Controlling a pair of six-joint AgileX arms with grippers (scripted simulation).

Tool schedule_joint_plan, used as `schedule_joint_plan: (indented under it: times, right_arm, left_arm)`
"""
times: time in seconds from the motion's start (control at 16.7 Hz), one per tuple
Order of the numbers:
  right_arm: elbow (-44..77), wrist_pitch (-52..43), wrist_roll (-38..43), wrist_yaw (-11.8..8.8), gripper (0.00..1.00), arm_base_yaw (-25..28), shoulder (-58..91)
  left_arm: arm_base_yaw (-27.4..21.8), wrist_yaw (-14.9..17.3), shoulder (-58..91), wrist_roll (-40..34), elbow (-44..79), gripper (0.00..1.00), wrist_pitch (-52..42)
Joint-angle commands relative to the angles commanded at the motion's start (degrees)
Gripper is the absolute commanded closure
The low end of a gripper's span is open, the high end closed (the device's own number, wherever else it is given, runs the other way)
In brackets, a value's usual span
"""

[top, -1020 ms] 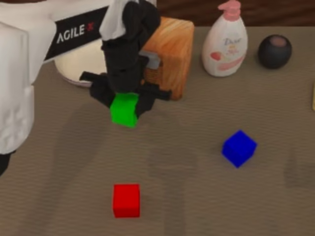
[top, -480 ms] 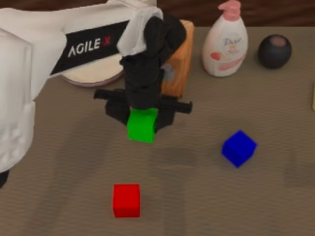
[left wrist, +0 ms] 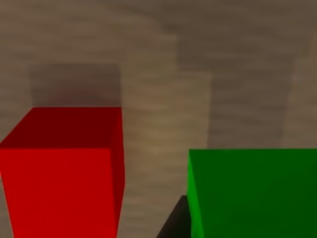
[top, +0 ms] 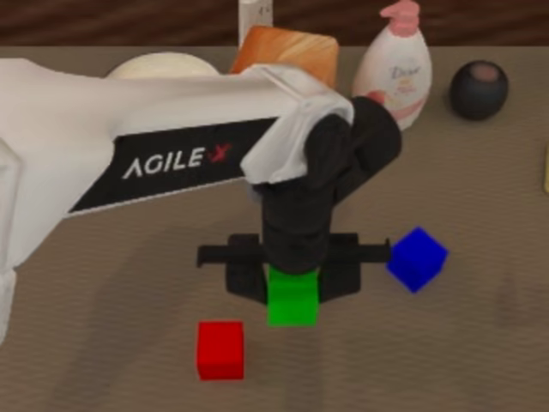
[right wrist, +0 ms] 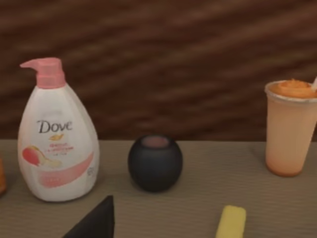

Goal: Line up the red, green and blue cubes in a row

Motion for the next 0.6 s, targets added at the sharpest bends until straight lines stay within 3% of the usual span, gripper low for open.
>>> schedule_joint_plan:
  times: [0.6]
  right_arm:
    - [0.0,0.0,0.0,0.0,0.00,0.0,0.0]
  left_arm:
    - [-1.3,-0.1,0.2,-2.2,-4.4,1.00,4.7]
